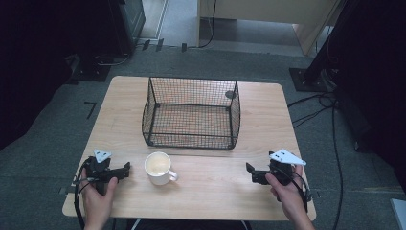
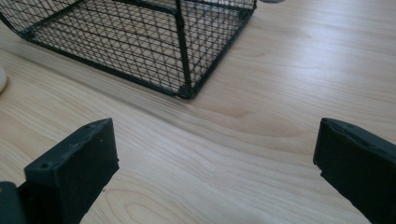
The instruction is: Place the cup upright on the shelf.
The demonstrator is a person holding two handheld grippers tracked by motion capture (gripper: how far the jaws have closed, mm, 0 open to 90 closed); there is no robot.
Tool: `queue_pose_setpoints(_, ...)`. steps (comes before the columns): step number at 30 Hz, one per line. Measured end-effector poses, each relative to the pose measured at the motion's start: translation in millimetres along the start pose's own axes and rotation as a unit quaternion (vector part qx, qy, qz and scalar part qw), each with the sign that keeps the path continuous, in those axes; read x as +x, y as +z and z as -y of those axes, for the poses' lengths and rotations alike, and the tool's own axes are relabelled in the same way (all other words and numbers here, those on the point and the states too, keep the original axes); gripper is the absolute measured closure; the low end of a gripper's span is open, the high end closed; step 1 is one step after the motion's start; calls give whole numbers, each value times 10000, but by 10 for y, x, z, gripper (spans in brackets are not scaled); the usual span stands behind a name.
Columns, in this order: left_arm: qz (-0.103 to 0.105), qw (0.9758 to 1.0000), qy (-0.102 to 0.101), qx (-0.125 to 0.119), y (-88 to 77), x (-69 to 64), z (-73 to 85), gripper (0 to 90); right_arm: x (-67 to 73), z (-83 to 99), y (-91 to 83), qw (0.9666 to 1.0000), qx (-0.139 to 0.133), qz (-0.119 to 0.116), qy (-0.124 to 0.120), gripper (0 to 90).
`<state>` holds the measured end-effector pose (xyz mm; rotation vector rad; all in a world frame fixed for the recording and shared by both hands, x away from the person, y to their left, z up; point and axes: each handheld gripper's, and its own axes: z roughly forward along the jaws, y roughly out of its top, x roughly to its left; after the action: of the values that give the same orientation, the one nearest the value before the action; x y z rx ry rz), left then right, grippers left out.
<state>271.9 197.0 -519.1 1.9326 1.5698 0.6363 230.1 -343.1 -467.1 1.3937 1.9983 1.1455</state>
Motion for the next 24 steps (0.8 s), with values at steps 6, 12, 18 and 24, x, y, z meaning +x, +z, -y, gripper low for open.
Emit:
queue_pose_setpoints(6,1,10000,-1,-2,0,0,0,0,163,-98,61,9999,-79,-130,-82,0)
queue_pose_setpoints(12,1,10000,-2,0,0,0,0,0,313,-161,122,9994,-81,-268,-181,0)
queue_pose_setpoints(18,1,10000,-2,0,0,0,0,0,447,-222,178,9989,-90,-384,-268,0)
queue_pose_setpoints(24,1,10000,-2,-1,0,0,0,0,560,-288,229,9980,-122,-533,-325,0)
